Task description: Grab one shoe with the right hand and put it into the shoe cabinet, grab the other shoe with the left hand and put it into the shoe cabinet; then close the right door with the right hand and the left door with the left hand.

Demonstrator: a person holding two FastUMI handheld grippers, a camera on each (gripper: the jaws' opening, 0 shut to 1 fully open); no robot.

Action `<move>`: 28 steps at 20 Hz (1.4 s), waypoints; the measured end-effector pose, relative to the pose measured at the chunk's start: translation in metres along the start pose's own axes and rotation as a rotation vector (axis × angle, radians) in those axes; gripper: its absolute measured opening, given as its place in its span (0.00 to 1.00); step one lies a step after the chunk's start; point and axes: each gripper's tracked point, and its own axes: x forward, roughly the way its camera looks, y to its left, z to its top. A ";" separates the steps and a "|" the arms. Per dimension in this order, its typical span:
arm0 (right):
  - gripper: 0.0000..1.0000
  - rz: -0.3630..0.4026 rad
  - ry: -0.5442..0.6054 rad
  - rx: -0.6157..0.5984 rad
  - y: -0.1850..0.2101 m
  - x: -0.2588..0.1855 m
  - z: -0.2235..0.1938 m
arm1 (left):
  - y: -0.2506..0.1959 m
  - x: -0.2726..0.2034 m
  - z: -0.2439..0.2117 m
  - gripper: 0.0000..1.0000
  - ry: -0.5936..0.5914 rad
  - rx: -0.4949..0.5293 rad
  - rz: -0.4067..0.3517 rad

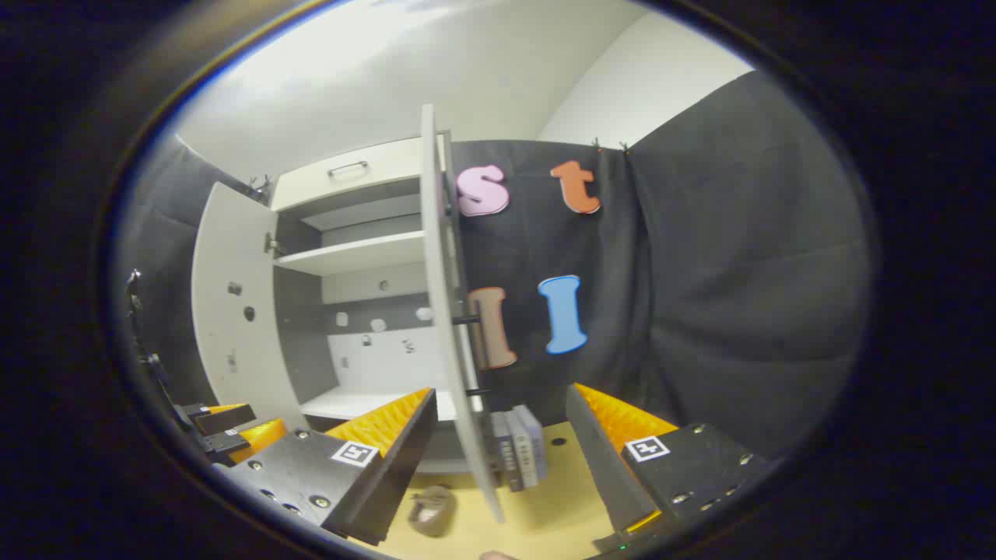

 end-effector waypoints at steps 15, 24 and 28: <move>0.96 0.100 -0.059 -0.135 0.103 -0.024 0.011 | 0.112 -0.059 0.072 0.99 -0.157 0.024 0.160; 0.96 0.109 -0.039 -0.169 0.131 -0.001 -0.055 | 0.099 -0.041 0.046 0.99 -0.164 -0.021 0.091; 1.00 0.100 -0.021 -0.182 0.140 0.032 -0.120 | 0.096 -0.018 0.022 0.99 -0.134 -0.039 0.063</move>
